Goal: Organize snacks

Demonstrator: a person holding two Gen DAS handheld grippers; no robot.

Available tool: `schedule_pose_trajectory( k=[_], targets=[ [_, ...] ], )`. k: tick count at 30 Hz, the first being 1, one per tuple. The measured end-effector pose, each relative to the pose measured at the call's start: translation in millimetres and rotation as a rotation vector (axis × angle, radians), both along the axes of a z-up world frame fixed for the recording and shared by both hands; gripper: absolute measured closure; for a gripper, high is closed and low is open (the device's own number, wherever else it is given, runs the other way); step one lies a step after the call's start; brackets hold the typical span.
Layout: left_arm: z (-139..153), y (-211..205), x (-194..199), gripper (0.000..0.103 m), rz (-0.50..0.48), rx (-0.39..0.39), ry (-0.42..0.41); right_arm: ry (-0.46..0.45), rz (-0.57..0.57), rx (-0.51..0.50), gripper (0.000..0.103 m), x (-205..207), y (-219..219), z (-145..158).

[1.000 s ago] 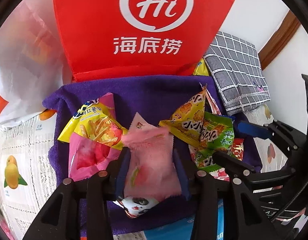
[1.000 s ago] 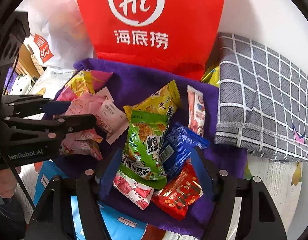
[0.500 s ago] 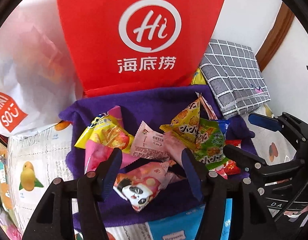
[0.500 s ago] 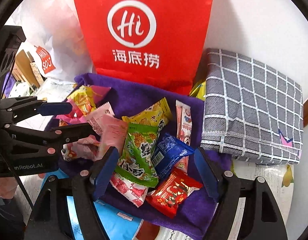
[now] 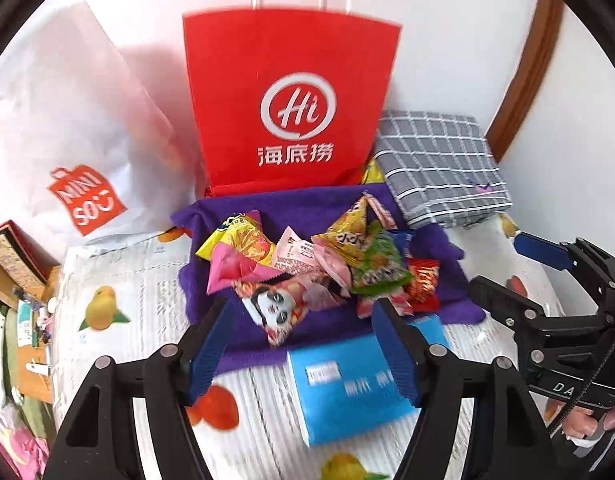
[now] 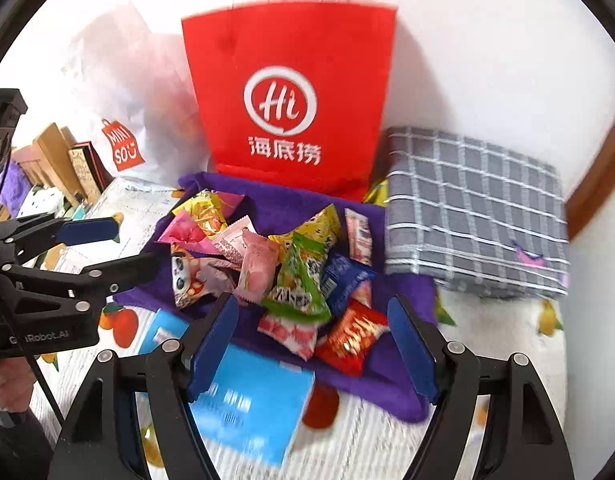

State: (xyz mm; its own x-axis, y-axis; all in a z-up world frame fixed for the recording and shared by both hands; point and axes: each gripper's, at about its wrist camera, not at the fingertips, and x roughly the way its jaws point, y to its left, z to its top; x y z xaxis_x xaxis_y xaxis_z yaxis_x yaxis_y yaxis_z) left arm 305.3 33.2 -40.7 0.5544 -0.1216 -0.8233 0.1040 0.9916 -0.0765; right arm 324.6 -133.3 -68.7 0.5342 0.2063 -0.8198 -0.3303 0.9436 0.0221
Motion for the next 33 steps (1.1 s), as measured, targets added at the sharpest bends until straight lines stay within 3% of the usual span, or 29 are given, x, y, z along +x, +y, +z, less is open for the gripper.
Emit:
schedule_pose_trajectory(
  k=[2, 9, 13, 16, 20, 22, 33],
  targets=[
    [10.5, -2.1, -17.6, 0.026, 0.007, 0.009, -0.028, -0.027, -0.026, -0.002, 0.025, -25.2, -5.4, 13.2],
    [43.4, -13.9, -90.6, 0.021, 0.027, 0.004, -0.123, -0.075, -0.135, -0.028, 0.02, -103.5, -23.6, 44.0],
    [54.1, -18.0, -132.7, 0.019, 0.03, -0.008, -0.167, -0.104, -0.177, 0.047, 0.02, -148.1, -36.8, 62.5],
    [58.4, -18.9, -162.0, 0.015, 0.047, -0.014, -0.199, -0.136, -0.193, 0.039, 0.02, -180.9, -39.9, 71.6],
    [62.7, -19.2, -197.0, 0.011, 0.069, -0.029, -0.234, -0.171, -0.182, 0.007, 0.019, -217.8, -36.4, 77.3],
    [62.8, -19.1, -211.7, 0.009, 0.079, -0.036, -0.245, -0.193, -0.177, 0.011, 0.011, -236.1, -34.6, 78.7],
    [53.8, -22.7, -258.1, 0.008, 0.129, -0.032, -0.27, -0.207, -0.209, 0.025, 0.009, -283.6, -44.1, 67.4]
  ],
)
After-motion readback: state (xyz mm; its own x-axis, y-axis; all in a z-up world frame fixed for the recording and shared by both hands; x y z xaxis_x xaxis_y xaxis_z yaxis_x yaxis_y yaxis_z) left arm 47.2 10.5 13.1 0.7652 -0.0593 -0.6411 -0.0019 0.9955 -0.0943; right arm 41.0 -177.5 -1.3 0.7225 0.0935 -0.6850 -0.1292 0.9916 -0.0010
